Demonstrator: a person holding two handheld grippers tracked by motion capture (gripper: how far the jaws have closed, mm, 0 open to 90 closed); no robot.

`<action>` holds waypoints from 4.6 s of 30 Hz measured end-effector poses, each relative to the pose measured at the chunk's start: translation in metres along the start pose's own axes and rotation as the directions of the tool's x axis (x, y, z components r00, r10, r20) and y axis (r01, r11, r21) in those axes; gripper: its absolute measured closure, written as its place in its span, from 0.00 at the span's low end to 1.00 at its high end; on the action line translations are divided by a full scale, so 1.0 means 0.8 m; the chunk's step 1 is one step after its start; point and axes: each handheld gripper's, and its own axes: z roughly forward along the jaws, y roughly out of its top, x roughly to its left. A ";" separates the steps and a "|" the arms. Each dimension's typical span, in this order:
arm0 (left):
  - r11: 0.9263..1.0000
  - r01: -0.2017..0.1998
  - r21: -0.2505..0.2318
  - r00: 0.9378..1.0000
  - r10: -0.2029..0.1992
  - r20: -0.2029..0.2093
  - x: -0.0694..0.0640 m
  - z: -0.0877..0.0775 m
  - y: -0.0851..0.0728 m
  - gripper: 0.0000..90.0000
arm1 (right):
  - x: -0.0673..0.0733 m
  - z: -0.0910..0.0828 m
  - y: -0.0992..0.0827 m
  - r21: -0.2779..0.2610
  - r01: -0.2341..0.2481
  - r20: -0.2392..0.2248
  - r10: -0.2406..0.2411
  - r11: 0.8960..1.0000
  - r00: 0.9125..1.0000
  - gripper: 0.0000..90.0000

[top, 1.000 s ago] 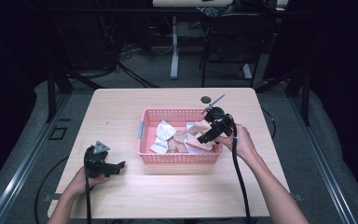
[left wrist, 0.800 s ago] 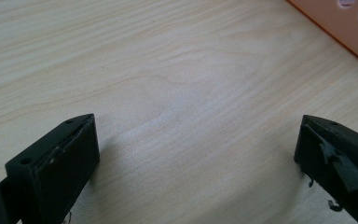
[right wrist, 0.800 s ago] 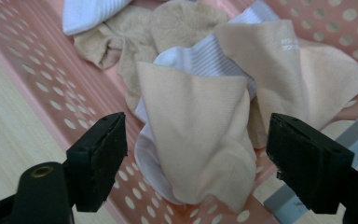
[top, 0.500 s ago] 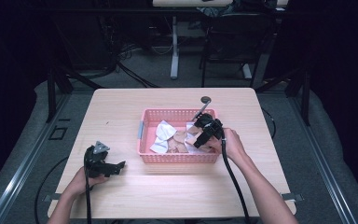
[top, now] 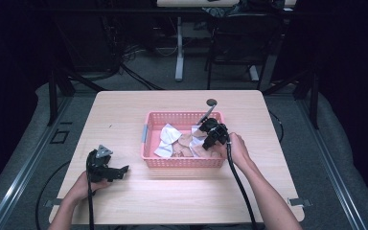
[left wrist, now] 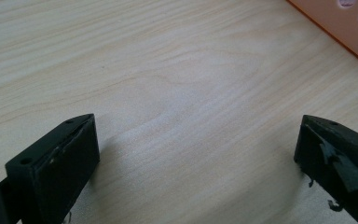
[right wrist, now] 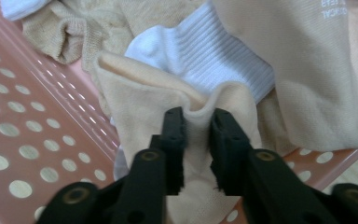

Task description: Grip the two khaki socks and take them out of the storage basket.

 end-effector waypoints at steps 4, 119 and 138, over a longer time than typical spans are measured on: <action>1.000 0.000 0.001 1.000 0.000 0.000 0.000 0.000 0.000 0.00 | -0.001 -0.008 -0.005 -0.038 0.000 -0.026 -0.001 0.999 1.000 0.95; 1.000 0.000 0.000 1.000 0.000 -0.001 0.000 0.000 0.000 0.00 | -0.134 -0.109 -0.152 -0.156 -0.257 0.024 0.263 0.954 0.964 0.96; 1.000 0.000 0.001 1.000 0.000 0.000 0.000 0.000 0.000 0.00 | -0.133 -0.074 -0.144 -0.067 -0.258 0.036 0.261 0.964 0.965 0.79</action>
